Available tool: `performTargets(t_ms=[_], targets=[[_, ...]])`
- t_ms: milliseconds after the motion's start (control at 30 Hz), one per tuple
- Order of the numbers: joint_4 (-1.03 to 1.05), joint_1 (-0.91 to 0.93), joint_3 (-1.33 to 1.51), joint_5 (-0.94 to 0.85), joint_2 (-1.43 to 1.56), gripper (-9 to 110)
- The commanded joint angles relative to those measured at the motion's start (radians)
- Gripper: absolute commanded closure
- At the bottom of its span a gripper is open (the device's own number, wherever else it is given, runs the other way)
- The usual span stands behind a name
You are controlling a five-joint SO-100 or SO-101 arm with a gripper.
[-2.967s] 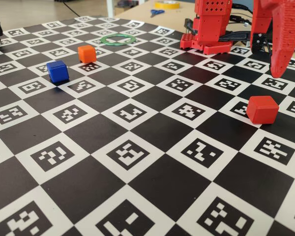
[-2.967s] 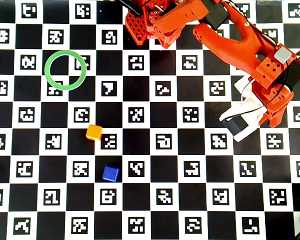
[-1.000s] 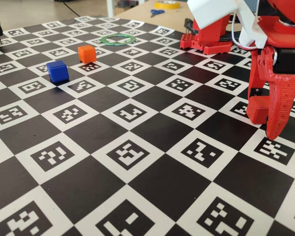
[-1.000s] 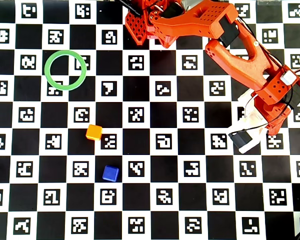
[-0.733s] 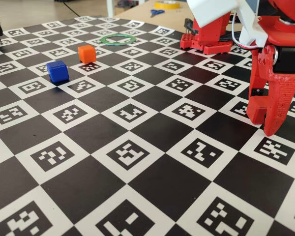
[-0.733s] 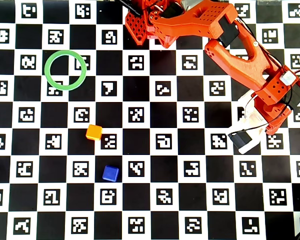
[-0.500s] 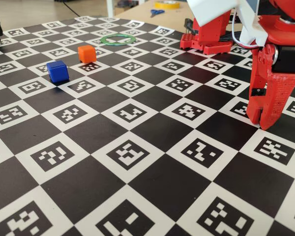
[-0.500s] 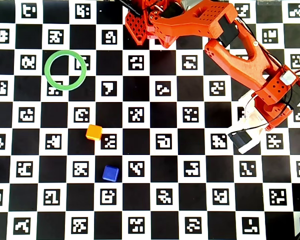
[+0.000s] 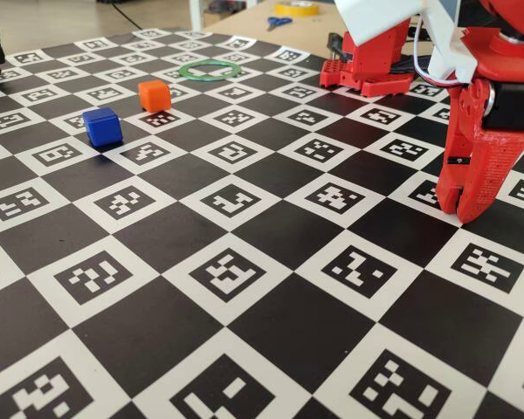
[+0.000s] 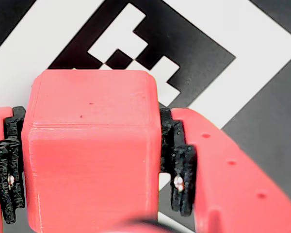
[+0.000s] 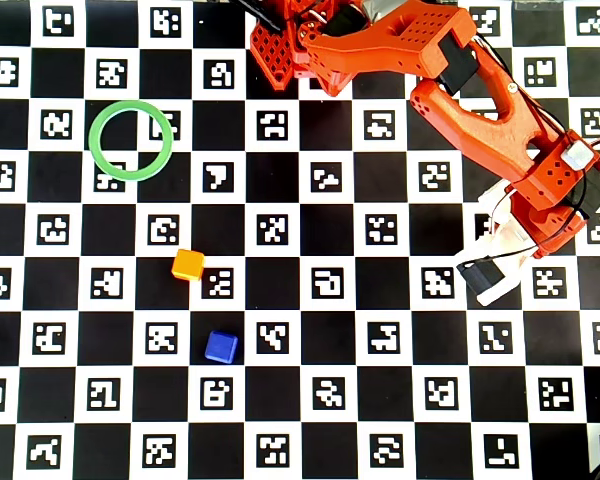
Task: Grab the red cube then put it in the green circle then put the blue cube on top and finally the orange cube on top
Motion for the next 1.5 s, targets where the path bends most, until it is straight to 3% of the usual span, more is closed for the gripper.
performTargets(t_ms=[0,400,867,1167,1467], targets=[[0.046,-0.021,-0.091,-0.012,0.037,94],[0.225,0.012,-0.103,-0.209,0.256,96],[0.31,0.268,0.038,-0.382,0.535,97],[0.311,0.543,0.187,-0.509,0.735,97],[0.29,0.962,0.253,-0.704,0.798,97]])
